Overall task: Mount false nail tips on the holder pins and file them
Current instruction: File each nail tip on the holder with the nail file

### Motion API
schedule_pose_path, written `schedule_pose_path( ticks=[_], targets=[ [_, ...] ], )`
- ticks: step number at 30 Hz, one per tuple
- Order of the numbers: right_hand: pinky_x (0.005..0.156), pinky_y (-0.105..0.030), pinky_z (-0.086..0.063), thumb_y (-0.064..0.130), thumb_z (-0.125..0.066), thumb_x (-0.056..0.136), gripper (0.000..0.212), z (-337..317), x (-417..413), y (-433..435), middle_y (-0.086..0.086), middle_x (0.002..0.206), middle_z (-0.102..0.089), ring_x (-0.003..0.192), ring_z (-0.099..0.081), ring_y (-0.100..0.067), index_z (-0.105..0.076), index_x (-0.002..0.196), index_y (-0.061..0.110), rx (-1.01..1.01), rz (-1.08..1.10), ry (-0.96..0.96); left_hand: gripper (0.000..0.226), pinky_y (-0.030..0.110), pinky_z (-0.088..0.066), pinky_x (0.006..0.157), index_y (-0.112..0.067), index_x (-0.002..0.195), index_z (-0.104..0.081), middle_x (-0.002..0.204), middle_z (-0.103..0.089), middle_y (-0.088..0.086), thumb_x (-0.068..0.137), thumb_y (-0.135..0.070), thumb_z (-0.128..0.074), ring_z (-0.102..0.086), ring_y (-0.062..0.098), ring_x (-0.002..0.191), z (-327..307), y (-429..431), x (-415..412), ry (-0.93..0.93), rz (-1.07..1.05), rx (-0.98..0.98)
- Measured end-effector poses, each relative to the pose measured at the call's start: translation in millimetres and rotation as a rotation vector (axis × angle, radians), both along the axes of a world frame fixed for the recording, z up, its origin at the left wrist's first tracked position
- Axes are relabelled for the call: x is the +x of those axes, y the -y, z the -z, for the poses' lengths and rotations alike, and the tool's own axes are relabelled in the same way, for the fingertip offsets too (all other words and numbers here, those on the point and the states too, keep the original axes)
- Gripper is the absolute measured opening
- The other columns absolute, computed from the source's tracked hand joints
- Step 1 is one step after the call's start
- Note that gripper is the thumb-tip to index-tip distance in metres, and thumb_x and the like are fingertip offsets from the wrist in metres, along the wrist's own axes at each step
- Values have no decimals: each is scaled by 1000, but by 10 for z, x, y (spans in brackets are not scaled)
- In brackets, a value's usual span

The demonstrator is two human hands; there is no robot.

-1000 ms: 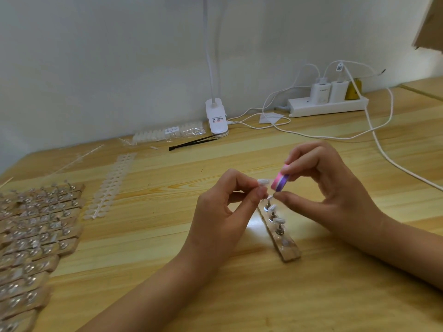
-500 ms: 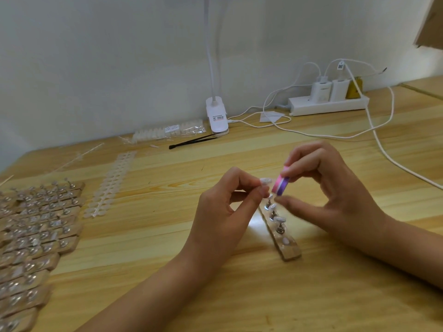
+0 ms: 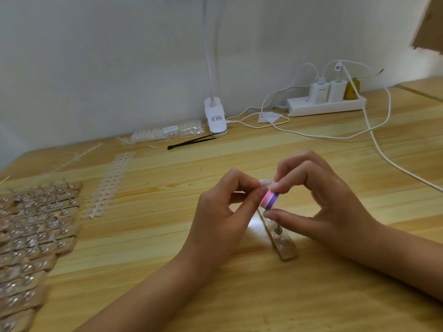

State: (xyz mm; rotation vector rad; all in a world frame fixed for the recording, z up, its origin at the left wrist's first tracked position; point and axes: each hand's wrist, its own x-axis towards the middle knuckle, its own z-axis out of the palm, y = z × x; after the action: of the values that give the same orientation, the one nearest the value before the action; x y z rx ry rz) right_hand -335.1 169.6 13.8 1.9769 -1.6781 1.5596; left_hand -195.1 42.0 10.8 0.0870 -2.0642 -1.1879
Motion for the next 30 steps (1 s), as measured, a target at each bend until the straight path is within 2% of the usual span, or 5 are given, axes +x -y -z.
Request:
schedule_pose_path(
  ticks=[6,11,15,20,30],
  targets=[
    [93,-23,-49,31,-70,79,28,-44,-158,9,6,109,-63,106,-63,-17,-57,103,25,-9,15,433,7,20,-55,79,-10,89,-61,89,-73,0,91,-7,-67,-72,11,87,16,6,-11,15,20,82],
    [84,-29,-57,30,-66,88,21,-43,-183,31,3,104,-70,102,-68,-18,-57,106,24,-18,-53,696,7,20,-55,78,-14,98,-63,88,-72,-2,91,-13,-65,-72,11,87,20,19,-17,32,47,126],
    [86,-27,-54,23,-71,84,26,-39,-104,11,-2,109,-64,101,-66,-21,-59,107,25,6,-122,548,15,20,-54,78,-24,102,-68,89,-73,-3,91,-13,-66,-71,10,87,2,27,-13,32,41,183],
    [95,-36,-50,16,-68,85,24,-32,-31,-27,-7,116,-54,112,-58,-26,-60,107,13,12,-64,27,14,22,-54,76,-17,97,-70,87,-74,-3,86,-25,-64,-71,8,83,0,37,-27,26,27,204],
    [97,-34,-50,22,-69,84,27,-19,-61,-12,-2,117,-52,112,-57,-22,-57,109,20,-15,-30,53,13,21,-54,78,-19,98,-69,87,-75,-5,87,-22,-63,-71,8,83,5,16,-17,8,80,225]
  ],
)
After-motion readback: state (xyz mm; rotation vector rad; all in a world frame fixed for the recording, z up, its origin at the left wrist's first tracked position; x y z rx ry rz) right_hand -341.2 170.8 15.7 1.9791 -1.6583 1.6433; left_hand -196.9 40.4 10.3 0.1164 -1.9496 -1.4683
